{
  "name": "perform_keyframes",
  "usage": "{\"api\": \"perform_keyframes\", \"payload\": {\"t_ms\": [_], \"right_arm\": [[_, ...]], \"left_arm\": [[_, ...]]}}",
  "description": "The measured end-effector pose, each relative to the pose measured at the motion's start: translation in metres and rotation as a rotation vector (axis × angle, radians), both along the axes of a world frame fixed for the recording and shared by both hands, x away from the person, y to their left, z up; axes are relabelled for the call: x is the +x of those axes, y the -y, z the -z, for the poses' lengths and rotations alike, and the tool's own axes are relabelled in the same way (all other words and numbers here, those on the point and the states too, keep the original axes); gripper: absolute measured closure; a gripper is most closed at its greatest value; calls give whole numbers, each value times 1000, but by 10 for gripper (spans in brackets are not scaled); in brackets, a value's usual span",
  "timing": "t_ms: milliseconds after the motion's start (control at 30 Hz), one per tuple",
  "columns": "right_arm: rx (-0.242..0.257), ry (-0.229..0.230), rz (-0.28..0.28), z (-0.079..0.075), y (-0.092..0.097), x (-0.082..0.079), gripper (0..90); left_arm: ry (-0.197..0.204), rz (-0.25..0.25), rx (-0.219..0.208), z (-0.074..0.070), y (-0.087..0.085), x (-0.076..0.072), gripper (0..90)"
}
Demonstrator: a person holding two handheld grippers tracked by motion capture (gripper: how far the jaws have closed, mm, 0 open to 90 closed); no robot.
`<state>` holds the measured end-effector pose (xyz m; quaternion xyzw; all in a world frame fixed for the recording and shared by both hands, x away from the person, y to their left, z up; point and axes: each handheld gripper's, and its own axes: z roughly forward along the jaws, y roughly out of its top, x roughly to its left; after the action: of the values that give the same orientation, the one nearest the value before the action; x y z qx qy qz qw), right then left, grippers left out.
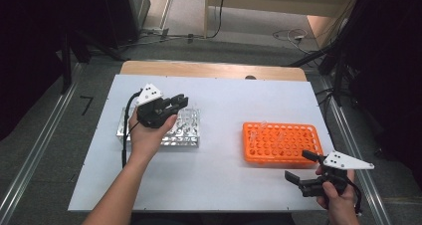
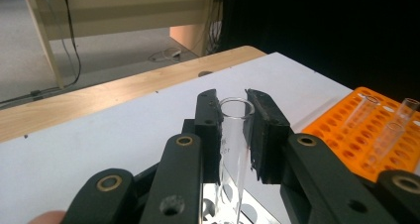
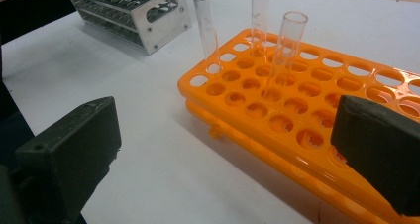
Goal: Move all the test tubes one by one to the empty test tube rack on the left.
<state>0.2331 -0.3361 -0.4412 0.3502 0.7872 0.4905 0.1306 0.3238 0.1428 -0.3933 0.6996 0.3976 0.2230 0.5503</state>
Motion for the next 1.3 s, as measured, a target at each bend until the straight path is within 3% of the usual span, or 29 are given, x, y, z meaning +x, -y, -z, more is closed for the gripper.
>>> {"api": "perform_keyframes", "payload": {"t_ms": [667, 1067, 1300], "right_arm": [[-3, 0, -2, 1, 1, 1, 0], [2, -1, 2, 1, 3, 1, 0], [-1, 4, 1, 1, 2, 1, 0]], "left_arm": [[-8, -77, -8, 12, 6, 37, 767], [-54, -97, 31, 20, 11, 43, 766], [-83, -104, 30, 22, 14, 42, 765]]}}
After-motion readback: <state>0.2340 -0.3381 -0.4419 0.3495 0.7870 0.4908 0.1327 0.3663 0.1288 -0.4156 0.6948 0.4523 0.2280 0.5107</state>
